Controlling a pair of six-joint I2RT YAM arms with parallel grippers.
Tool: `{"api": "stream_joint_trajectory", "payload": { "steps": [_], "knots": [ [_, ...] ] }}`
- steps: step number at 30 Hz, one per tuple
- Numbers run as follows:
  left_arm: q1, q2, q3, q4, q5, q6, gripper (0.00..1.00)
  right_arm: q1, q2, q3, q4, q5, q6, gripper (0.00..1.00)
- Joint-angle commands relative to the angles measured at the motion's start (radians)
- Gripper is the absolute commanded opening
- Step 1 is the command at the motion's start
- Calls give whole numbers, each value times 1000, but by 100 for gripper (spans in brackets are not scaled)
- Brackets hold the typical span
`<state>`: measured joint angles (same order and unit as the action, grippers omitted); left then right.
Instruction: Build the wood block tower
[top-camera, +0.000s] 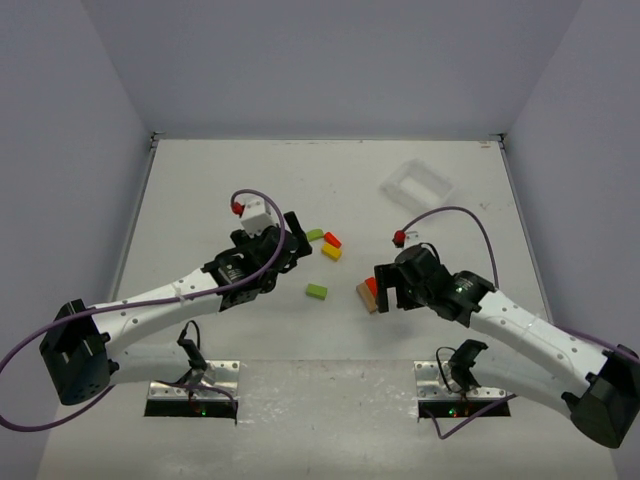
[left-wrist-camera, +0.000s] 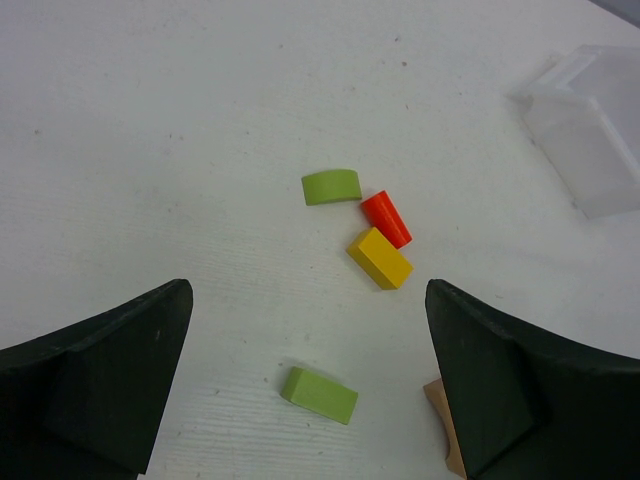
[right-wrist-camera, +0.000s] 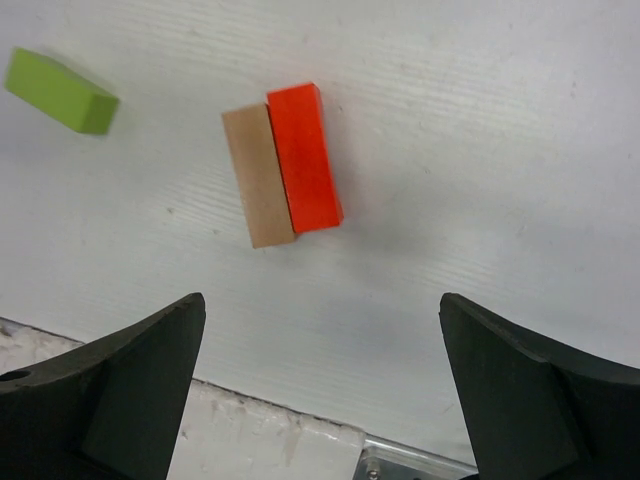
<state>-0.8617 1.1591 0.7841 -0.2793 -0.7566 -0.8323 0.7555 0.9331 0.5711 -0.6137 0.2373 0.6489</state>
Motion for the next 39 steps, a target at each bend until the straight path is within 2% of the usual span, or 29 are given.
{"api": "stream_joint_trajectory", "payload": {
  "steps": [1,7,11,14,17,21,25,34,39],
  "knots": [
    [27,-16,-4,50,47,35,100,4,4,96,53,2,-70,99],
    [94,-16,-9,25,80,29,100,3,157,229,87,15,-205,99],
    [159,-38,-37,29,123,30,100,-6,321,335,155,-77,-313,99],
    [209,-56,-58,29,159,24,100,-28,463,425,179,-211,-347,99],
    [243,-82,-101,38,189,18,100,-33,619,521,181,-285,-487,99],
    [257,-110,-123,44,195,13,100,-44,785,644,180,-304,-537,99],
    [260,-124,-128,38,178,13,100,-80,926,724,181,-374,-497,99],
    [271,-115,-129,35,169,10,100,-98,1031,756,233,-420,-519,93],
    [271,-110,-128,38,169,10,100,-99,1049,753,247,-407,-534,83]
  ]
}}
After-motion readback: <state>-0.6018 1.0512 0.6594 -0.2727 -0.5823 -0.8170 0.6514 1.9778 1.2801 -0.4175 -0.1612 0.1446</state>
